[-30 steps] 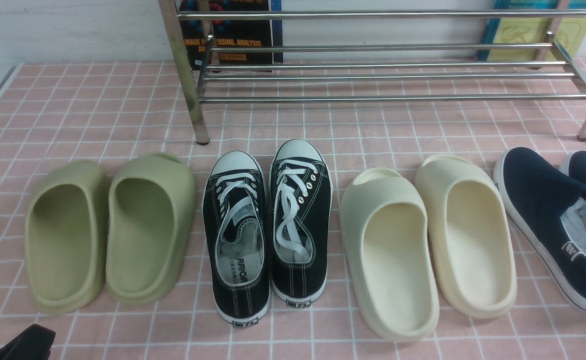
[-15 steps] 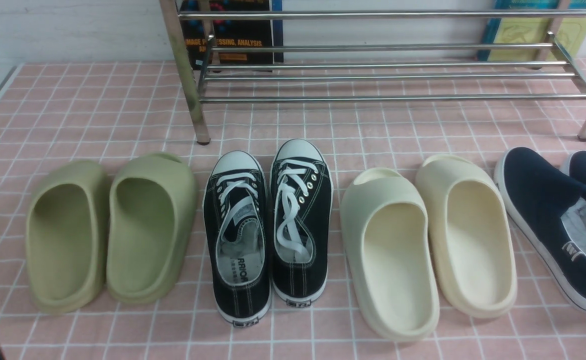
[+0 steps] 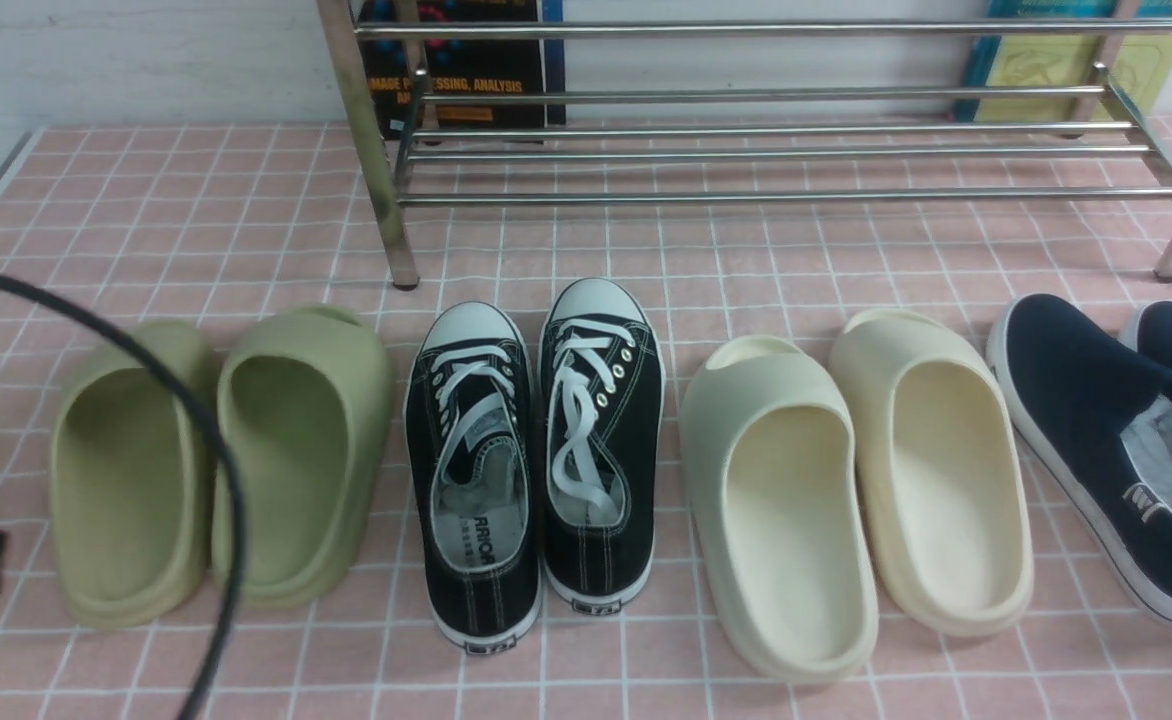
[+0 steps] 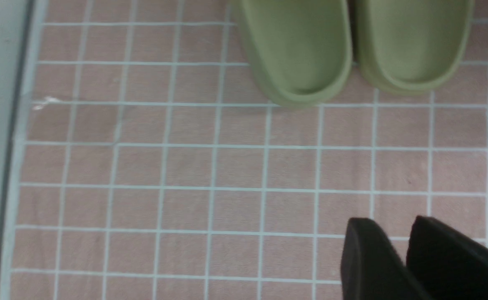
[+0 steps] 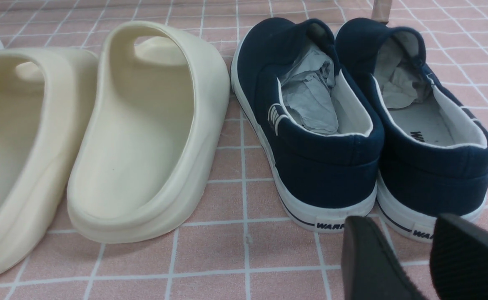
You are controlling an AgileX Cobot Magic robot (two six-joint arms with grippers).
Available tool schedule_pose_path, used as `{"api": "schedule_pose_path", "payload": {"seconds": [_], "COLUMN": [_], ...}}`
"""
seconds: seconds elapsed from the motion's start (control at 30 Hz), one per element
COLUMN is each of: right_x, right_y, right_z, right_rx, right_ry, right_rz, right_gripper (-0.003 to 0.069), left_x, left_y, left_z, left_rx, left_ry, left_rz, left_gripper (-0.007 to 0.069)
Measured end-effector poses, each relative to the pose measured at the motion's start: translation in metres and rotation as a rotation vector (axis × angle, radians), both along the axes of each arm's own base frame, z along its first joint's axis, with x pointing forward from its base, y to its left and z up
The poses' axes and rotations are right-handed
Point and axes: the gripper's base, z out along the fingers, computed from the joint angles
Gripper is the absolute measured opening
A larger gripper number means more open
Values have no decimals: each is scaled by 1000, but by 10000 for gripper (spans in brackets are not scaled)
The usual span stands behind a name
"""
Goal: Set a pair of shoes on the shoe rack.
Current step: Use the left arm to grab the shoe closest to it
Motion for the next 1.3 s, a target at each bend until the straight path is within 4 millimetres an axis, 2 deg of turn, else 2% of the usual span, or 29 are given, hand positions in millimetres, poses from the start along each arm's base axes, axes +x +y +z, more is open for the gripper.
{"api": "schedule_pose_path", "payload": {"seconds": [0.03,0.07,0.1,0.2,0.23,0.3,0.33,0.43,0.6,0.8,0.87,0.9,0.97,1.1,1.13,1.17,1.3], "right_x": [0,0,0,0,0,0,0,0,0,0,0,0,0,0,0,0,0], "right_y": [0,0,0,0,0,0,0,0,0,0,0,0,0,0,0,0,0], "right_z": [0,0,0,0,0,0,0,0,0,0,0,0,0,0,0,0,0], "right_rx": [0,0,0,0,0,0,0,0,0,0,0,0,0,0,0,0,0], "right_ry": [0,0,0,0,0,0,0,0,0,0,0,0,0,0,0,0,0], "right_rz": [0,0,0,0,0,0,0,0,0,0,0,0,0,0,0,0,0], "right_gripper": [240,240,240,240,240,240,240,240,240,240,240,240,240,240,240,240,240], "left_x": [13,17,28,42,53,64,66,85,111,132,140,140,144,146,146,146,147], "left_y": [-16,-20,-38,-63,-81,-97,-100,-122,-141,-150,-153,-153,-156,-158,-158,-158,-158], "left_z": [-7,-9,-17,-28,-37,-46,-47,-66,-94,-124,-139,-140,-149,-149,-148,-146,-124], "left_rx": [2,2,2,-8,-10,-26,-31,-62,-110,-101,-81,-80,-77,-101,-102,-105,-126], "left_ry": [62,77,141,201,221,222,218,215,176,151,148,149,157,136,134,129,102], "left_rz": [-64,-80,-136,-177,-196,-194,-197,-174,-122,-47,-18,-16,-8,-15,-16,-14,-6], "left_gripper": [295,316,400,505,571,609,611,619,558,481,419,419,308,105,94,33,12]}}
